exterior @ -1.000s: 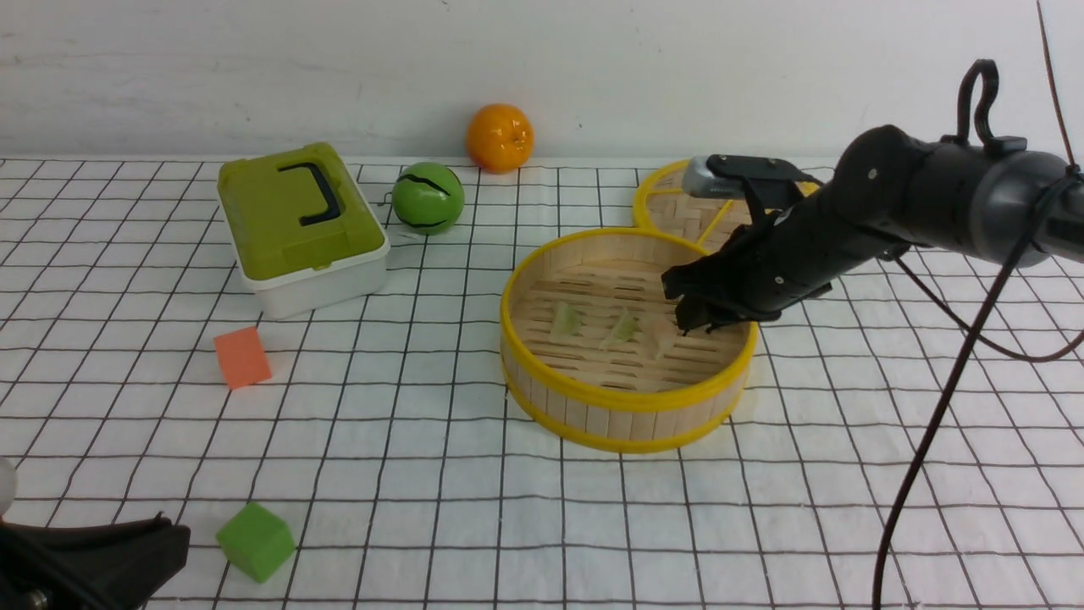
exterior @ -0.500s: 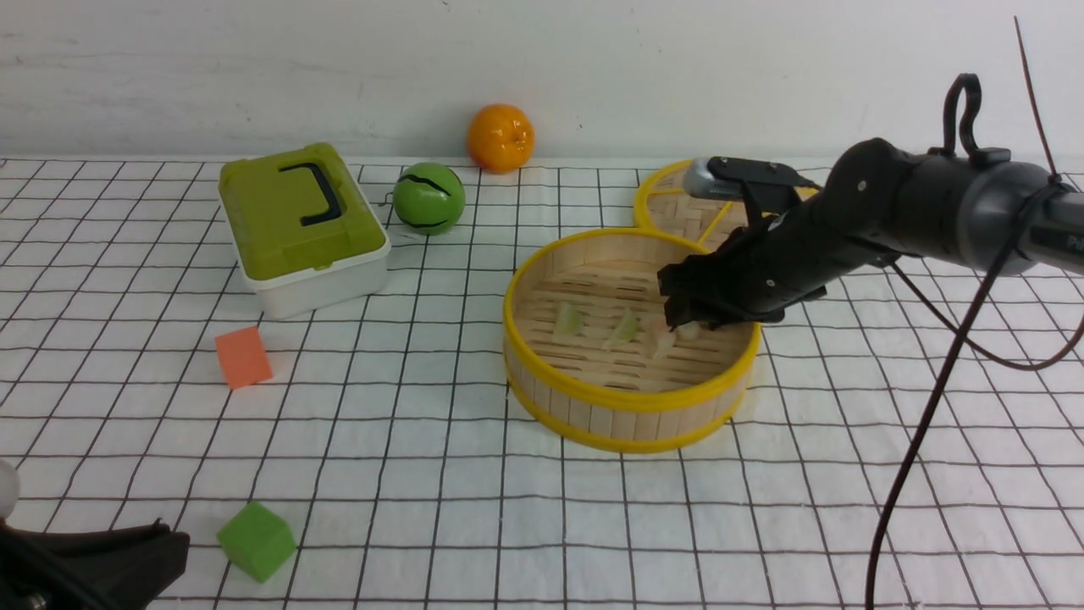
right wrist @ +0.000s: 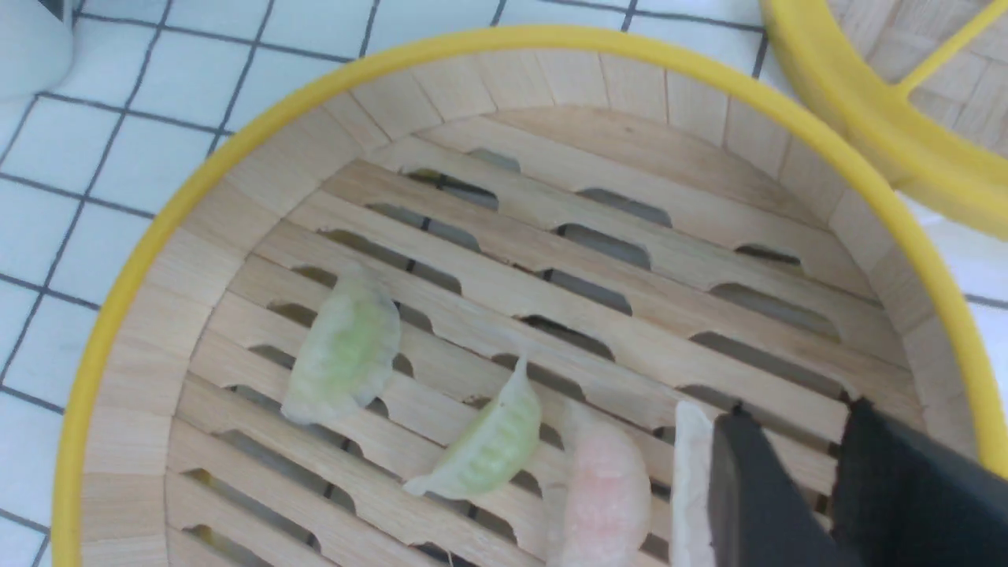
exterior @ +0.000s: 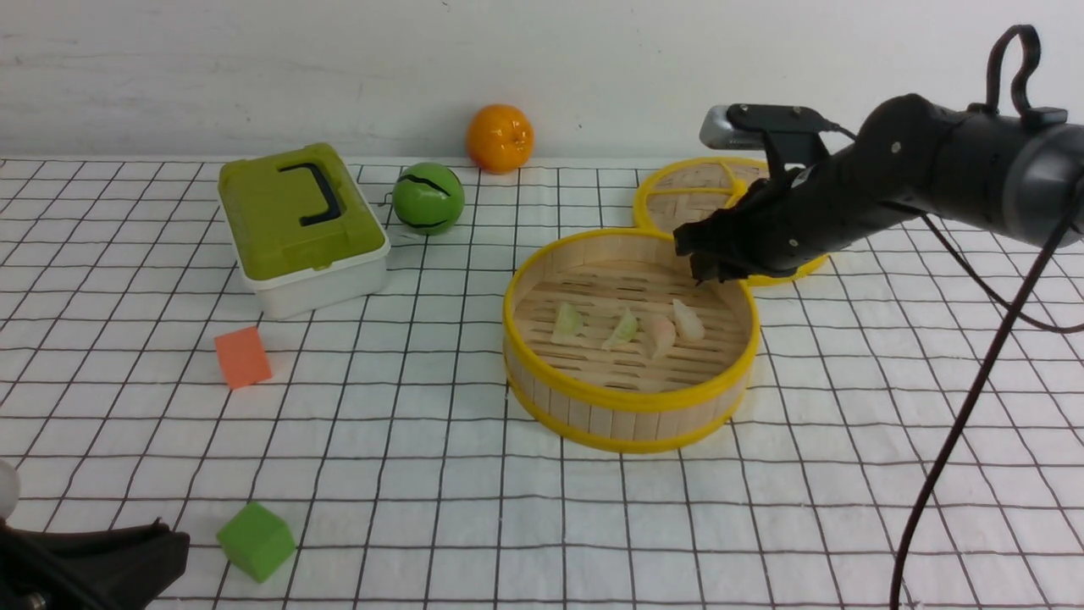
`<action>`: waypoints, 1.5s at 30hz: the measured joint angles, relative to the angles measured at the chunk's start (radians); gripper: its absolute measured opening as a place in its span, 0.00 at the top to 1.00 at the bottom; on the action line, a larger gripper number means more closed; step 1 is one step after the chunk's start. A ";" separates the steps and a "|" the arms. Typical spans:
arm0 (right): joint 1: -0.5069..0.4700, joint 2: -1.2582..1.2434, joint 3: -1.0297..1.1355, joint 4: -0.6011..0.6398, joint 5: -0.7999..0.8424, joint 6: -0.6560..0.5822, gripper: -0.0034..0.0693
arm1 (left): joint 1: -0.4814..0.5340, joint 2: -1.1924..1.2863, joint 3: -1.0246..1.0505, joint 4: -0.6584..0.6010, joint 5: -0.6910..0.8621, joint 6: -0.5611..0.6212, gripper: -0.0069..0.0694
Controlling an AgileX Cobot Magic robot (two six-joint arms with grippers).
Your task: Put the dumplings into the steamer on the table with the white tablecloth.
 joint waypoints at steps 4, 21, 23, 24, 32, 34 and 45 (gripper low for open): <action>0.000 -0.034 0.002 -0.039 0.063 0.000 0.95 | 0.000 0.000 0.000 0.001 0.000 0.000 0.83; 0.000 -0.998 0.317 -0.486 0.347 0.126 0.96 | 0.000 0.000 0.000 0.009 0.000 0.000 0.82; 0.000 -1.147 0.495 -0.487 0.223 0.170 0.96 | 0.000 0.000 0.000 0.009 0.000 0.000 0.81; 0.000 -1.205 0.574 -0.487 0.161 0.194 0.96 | 0.000 0.000 0.000 0.009 0.000 0.000 0.81; 0.000 -1.610 1.292 -0.487 -0.546 0.417 0.96 | 0.000 0.000 0.000 0.009 0.000 0.000 0.81; 0.000 -1.646 1.378 -0.487 -0.617 0.435 0.96 | 0.000 0.000 0.000 0.009 0.000 0.000 0.80; 0.000 -1.735 1.625 -0.494 -0.883 0.388 0.95 | 0.000 0.000 0.000 0.009 0.000 0.000 0.79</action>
